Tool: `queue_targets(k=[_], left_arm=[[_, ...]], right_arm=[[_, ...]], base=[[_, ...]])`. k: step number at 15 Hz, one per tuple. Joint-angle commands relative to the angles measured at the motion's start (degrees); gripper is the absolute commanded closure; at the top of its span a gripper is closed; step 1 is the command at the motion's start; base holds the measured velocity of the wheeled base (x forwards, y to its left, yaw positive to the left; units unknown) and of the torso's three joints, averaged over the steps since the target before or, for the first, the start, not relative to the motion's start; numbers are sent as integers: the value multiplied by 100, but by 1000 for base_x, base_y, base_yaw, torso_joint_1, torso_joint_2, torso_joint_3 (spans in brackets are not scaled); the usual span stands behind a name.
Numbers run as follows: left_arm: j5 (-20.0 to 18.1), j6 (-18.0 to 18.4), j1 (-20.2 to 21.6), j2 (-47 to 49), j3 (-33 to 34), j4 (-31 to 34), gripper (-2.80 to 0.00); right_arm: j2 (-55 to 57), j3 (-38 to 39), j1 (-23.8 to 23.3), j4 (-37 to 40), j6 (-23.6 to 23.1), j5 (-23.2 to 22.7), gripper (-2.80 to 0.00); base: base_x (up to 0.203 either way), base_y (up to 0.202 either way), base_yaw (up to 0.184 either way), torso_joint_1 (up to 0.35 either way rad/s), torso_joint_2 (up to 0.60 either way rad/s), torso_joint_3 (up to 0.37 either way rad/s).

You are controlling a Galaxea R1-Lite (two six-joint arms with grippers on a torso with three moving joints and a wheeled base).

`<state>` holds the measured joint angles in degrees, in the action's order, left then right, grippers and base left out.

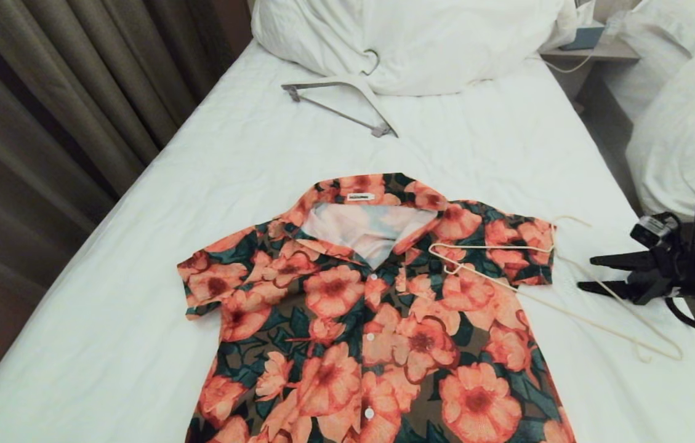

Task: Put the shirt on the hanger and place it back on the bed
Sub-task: Lift the shirt and hanger

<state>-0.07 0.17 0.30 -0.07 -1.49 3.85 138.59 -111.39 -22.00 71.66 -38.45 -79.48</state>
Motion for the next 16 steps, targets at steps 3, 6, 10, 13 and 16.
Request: queue_targets(k=[3,6,10,13,16], left_arm=[[-1,0,5,7,-1,1,0],[-1,0,5,7,-1,1,0],[-1,0,5,7,-1,1,0],[-1,0,5,7,-1,1,0],[-1,0,5,7,-1,1,0]], right_arm=[[58,11,302,-135,83,-25,-280],[54,12,311,-186,119,-15,0],[25,38,196,-293,198,-15,0],[-130,38,90,-285,207,-17,0],[-416,49,49,-256,221,-15,0]], base=[[0,0,0,0,0,0],[0,0,0,0,0,0],[0,0,0,0,0,0],[0,0,0,0,0,0],[0,0,0,0,0,0]])
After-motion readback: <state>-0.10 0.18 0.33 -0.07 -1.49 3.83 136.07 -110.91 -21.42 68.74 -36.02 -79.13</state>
